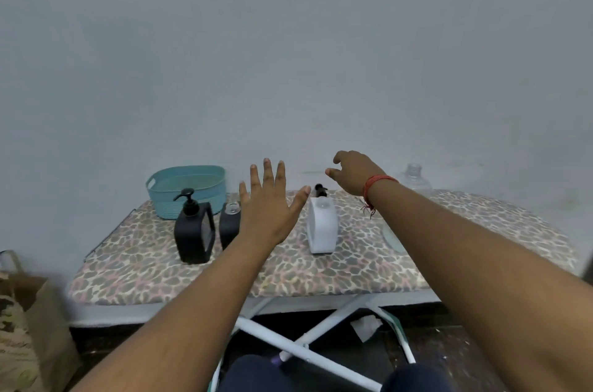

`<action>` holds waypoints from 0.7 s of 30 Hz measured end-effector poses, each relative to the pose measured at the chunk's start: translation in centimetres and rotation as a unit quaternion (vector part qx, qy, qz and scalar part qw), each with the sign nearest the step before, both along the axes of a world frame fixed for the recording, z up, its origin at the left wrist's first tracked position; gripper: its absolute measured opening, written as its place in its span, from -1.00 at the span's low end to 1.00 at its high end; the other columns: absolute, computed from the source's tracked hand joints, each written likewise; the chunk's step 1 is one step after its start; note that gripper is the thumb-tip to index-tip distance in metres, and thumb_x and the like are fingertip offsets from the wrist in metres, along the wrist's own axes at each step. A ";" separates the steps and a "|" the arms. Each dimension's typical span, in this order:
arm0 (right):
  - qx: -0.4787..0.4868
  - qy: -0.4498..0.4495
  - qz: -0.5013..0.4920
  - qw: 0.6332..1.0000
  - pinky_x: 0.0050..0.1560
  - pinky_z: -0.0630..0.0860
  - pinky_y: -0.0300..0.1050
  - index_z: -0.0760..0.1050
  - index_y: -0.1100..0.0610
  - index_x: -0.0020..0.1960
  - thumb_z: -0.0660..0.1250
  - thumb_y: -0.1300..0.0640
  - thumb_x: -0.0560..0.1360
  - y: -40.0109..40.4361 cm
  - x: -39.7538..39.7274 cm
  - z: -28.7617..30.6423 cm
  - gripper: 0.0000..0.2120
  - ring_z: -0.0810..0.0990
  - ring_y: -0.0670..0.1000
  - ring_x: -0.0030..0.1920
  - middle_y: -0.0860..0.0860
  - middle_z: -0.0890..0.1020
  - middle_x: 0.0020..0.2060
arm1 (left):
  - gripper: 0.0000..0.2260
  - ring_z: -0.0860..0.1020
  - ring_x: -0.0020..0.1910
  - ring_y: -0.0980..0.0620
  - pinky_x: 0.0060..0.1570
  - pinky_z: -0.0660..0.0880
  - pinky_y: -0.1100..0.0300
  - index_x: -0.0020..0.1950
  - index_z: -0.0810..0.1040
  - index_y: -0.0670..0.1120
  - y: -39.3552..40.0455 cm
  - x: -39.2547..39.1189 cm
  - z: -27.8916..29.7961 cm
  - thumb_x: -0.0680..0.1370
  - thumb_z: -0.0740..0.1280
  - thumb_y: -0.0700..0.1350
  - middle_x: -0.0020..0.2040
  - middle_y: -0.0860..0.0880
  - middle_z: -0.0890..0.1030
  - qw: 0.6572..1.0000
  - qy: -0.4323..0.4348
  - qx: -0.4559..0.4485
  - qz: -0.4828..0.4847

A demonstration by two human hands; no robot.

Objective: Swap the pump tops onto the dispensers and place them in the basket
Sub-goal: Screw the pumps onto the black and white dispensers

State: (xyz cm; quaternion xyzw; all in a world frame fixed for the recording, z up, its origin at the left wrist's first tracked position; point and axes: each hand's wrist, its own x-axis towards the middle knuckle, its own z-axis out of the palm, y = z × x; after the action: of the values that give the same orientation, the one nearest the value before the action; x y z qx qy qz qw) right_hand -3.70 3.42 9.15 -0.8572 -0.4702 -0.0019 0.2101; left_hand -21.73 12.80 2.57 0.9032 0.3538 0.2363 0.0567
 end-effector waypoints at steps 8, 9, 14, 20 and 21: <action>-0.065 0.036 -0.012 0.997 0.25 0.42 -0.02 0.42 0.14 0.39 0.19 0.01 0.66 5.6 6.9 -5.8 -0.64 0.48 0.14 0.31 0.14 0.52 0.32 | -0.20 -0.26 0.63 0.02 0.60 -0.19 -0.16 0.67 -0.14 0.14 1.9 5.5 -2.0 0.50 -0.18 0.47 0.66 0.10 -0.21 0.940 -0.174 -0.290 -0.053; -0.073 0.037 -0.008 0.997 0.24 0.43 -0.03 0.44 0.14 0.38 0.19 0.02 0.66 6.5 7.4 -6.6 -0.65 0.49 0.14 0.29 0.13 0.53 0.32 | -0.21 -0.25 0.64 0.03 0.60 -0.17 -0.15 0.67 -0.14 0.16 2.1 5.8 -2.3 0.50 -0.17 0.47 0.66 0.13 -0.21 0.931 -0.183 -0.312 -0.054; -0.113 0.044 0.021 0.992 0.13 0.49 -0.07 0.53 0.13 0.28 0.20 0.08 0.63 12.2 9.7 -9.6 -0.71 0.55 0.15 0.18 0.11 0.60 0.21 | -0.21 -0.08 0.65 0.04 0.61 -0.04 -0.15 0.66 -0.10 0.24 3.5 7.5 -3.9 0.45 -0.18 0.49 0.66 0.19 -0.12 0.892 -0.210 -0.399 -0.042; -0.140 0.031 0.015 0.990 -0.11 0.41 -0.09 0.45 0.14 0.04 0.22 0.21 0.54 16.7 11.3 -11.7 -0.91 0.51 0.11 -0.06 0.14 0.59 0.08 | -0.21 -0.05 0.65 0.04 0.60 -0.04 -0.17 0.65 -0.08 0.27 4.2 9.1 -5.3 0.42 -0.22 0.48 0.67 0.15 -0.06 0.869 -0.210 -0.447 -0.038; -0.141 0.030 0.013 0.989 -0.12 0.38 -0.10 0.43 0.14 0.05 0.22 0.24 0.53 17.1 11.4 -11.8 -0.89 0.48 0.11 -0.07 0.15 0.58 0.09 | -0.21 -0.06 0.65 0.05 0.61 -0.06 -0.14 0.65 -0.09 0.26 4.3 9.2 -5.4 0.42 -0.22 0.46 0.67 0.15 -0.07 0.870 -0.210 -0.443 -0.044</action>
State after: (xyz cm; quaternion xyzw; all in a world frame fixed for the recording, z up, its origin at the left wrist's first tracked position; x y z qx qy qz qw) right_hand 7.66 20.48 -2.64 -0.8717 -0.4705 0.0927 0.1006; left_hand -12.49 17.09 -2.81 0.7270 0.3609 0.2362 0.5343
